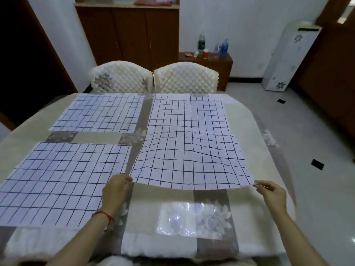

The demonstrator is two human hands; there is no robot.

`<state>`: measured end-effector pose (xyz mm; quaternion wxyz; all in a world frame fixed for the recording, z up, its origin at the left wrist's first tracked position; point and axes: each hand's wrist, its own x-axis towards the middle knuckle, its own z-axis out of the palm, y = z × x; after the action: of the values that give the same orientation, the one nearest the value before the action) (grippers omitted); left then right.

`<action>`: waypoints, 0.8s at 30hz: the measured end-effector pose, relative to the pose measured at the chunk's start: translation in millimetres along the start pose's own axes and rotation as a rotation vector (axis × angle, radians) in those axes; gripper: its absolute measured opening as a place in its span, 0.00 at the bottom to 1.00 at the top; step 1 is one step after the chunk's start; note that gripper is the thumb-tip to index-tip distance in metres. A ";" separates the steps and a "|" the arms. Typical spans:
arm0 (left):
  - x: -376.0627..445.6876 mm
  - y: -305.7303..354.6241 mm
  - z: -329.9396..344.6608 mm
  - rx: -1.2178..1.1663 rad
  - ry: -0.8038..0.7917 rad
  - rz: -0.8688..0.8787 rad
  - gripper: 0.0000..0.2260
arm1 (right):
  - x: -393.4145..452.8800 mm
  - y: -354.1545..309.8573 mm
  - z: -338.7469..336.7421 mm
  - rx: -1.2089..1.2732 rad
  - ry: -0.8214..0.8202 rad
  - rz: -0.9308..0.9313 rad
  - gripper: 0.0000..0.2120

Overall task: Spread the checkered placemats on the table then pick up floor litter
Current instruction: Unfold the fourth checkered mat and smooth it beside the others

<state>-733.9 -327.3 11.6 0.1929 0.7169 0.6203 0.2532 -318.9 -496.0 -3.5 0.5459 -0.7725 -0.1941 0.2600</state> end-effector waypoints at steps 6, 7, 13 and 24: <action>-12.5 -28.8 10.0 0.160 -0.115 0.061 0.03 | -5.5 22.7 0.1 -0.186 -0.029 0.056 0.16; -14.0 -33.9 11.3 0.173 -0.137 0.075 0.04 | -6.7 25.0 -0.5 -0.210 -0.034 0.060 0.16; -30.1 -50.7 16.2 0.214 -0.268 0.088 0.04 | -18.1 31.5 -6.2 -0.301 -0.032 0.068 0.13; -24.2 -43.0 34.4 0.014 -0.152 -0.295 0.06 | -28.0 31.0 -5.0 -0.103 0.021 0.226 0.09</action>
<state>-749.7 -343.1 -44.3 0.2696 0.6363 0.7042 0.1627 -337.5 -526.2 -26.1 0.4746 -0.8191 -0.1131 0.3016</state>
